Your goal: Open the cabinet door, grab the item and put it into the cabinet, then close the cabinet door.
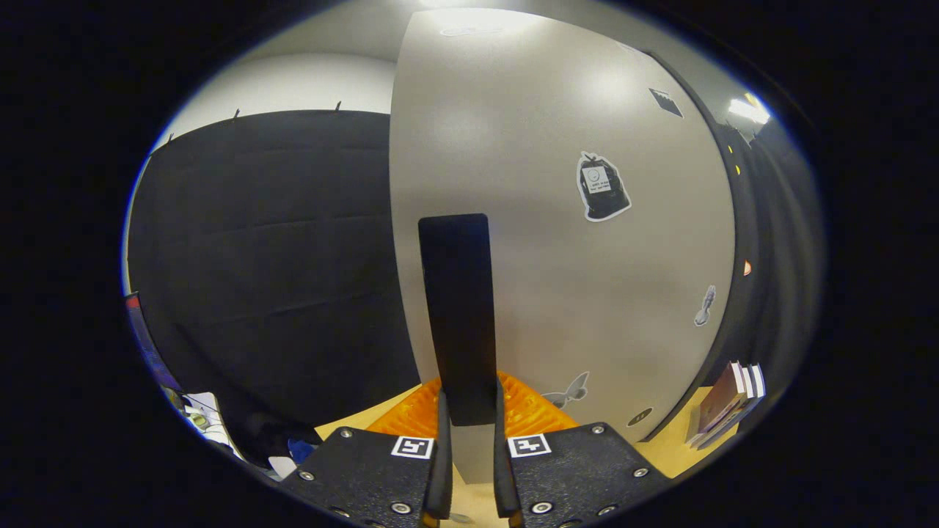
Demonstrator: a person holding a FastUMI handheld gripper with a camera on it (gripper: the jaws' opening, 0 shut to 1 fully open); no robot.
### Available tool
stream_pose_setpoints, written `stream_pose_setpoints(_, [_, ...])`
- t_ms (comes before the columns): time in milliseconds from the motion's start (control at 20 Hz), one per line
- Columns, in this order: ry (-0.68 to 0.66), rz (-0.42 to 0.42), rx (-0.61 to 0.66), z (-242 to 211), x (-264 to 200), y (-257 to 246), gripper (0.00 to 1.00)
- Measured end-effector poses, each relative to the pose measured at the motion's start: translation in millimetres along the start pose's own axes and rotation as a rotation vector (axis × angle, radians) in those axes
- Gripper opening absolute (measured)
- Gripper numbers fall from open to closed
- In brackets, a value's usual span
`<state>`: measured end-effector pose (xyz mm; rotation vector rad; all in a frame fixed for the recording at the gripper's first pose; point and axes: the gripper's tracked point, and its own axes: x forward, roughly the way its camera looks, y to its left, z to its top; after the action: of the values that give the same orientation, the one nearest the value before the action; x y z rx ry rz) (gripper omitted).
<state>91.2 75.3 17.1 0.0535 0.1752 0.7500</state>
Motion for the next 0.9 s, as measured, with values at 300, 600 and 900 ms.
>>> stream_pose_setpoints(300, [-0.015,0.037,0.009,-3.5,-24.9,-18.0,0.23])
stream_pose_setpoints(600, [-0.018,-0.003,0.023,-3.7,-41.6,-31.6,0.23])
stream_pose_setpoints(900, [-0.033,-0.134,0.087,-14.6,-60.5,-47.2,0.47])
